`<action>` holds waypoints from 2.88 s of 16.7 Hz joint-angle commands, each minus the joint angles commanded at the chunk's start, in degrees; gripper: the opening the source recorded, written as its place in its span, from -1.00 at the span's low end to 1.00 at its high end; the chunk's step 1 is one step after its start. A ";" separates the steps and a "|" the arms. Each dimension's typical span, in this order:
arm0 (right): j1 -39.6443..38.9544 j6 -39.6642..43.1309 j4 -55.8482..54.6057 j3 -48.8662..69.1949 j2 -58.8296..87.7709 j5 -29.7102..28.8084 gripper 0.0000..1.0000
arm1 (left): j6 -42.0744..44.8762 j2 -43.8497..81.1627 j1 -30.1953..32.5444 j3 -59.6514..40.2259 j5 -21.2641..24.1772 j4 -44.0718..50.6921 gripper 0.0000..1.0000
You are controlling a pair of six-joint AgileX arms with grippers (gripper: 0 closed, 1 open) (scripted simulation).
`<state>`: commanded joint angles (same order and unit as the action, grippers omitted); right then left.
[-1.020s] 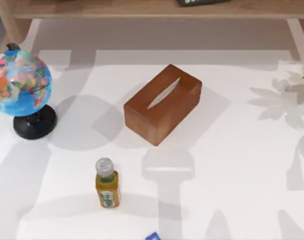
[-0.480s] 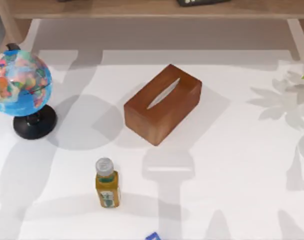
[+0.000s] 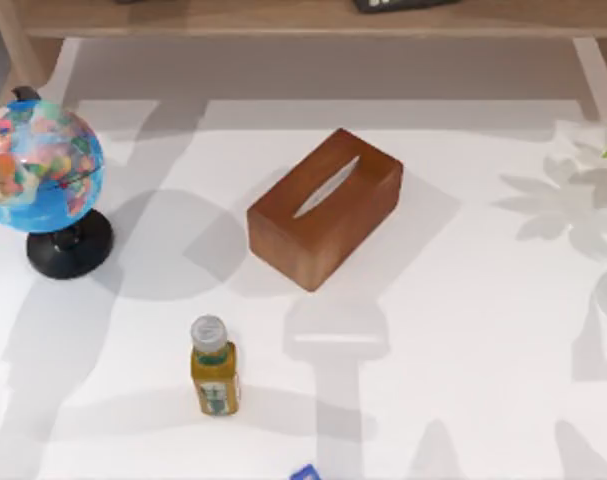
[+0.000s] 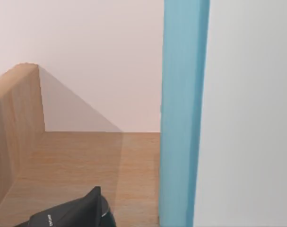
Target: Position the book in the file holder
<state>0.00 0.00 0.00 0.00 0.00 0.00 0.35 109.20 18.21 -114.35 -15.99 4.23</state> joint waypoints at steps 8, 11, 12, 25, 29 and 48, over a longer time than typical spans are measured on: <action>0.00 0.00 0.00 0.00 0.00 0.00 1.00 | 0.00 0.00 0.00 0.00 0.00 0.00 0.10; 0.00 0.00 0.00 0.00 0.00 0.00 1.00 | 0.00 0.00 0.00 0.00 0.00 0.00 -0.36; 0.00 0.00 0.00 0.00 0.00 0.00 1.00 | 0.00 0.00 0.00 0.00 0.00 0.00 -0.51; 0.00 0.00 0.00 0.00 0.00 0.00 1.00 | 0.08 0.10 0.14 -0.23 -0.03 0.20 -1.00; 0.00 0.00 0.00 0.00 0.00 0.00 1.00 | 0.07 1.19 0.17 -5.06 -0.05 3.57 -1.00; 0.00 0.00 0.00 0.00 0.00 0.00 1.00 | 39.74 -4.82 -39.49 19.49 10.98 -15.15 -1.00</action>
<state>0.00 0.00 0.00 0.00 0.00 0.00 40.09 104.37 -21.28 -94.86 -5.01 -10.92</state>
